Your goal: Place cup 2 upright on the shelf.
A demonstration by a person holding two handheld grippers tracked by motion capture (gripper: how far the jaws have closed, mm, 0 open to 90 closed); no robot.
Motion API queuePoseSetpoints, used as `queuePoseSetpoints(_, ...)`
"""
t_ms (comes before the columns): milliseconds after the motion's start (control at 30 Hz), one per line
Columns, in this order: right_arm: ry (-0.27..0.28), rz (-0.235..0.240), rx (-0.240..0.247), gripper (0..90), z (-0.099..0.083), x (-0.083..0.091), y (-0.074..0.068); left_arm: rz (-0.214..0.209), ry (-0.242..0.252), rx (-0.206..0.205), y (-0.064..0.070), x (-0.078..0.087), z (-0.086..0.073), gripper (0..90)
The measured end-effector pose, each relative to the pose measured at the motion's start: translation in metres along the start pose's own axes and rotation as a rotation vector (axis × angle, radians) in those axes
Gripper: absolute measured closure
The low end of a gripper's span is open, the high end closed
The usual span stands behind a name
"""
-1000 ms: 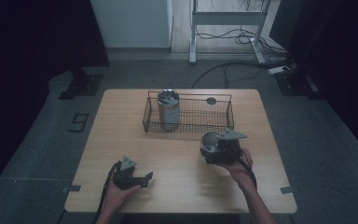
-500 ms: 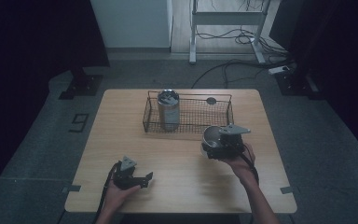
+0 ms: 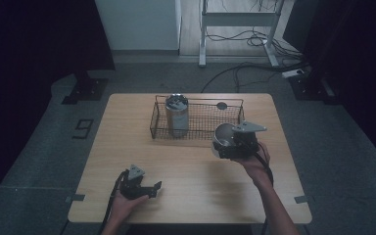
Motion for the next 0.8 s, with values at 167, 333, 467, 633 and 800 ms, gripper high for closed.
queuePoseSetpoints(167,0.009,0.009,-0.001,7.1,0.009,0.002,0.002,-0.003,-0.008,-0.003,0.000,-0.002,-0.001,9.6)
queuePoseSetpoints(333,0.010,0.002,0.011,7.1,0.019,0.002,0.004,-0.006,-0.012,-0.003,0.001,-0.002,-0.001,9.6)
queuePoseSetpoints(467,0.007,0.002,0.023,7.1,0.028,0.002,0.006,-0.008,-0.014,-0.002,0.001,-0.003,-0.001,9.6)
queuePoseSetpoints(633,0.007,0.002,0.032,7.1,0.038,0.001,0.009,-0.010,-0.014,-0.002,0.000,-0.003,-0.001,9.6)
queuePoseSetpoints(800,0.007,0.001,0.034,7.1,0.045,-0.002,0.009,-0.011,-0.014,-0.001,0.000,-0.003,-0.001,9.6)
Point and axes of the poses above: each handheld gripper's, and its own axes: x roughly backward along the jaws, z roughly out of its top, y roughly to its right, the point moved 1 cm from there along -x, roughly forward along the jaws, and after that the axes turned 4 degrees about x, right-handed, at the moved point
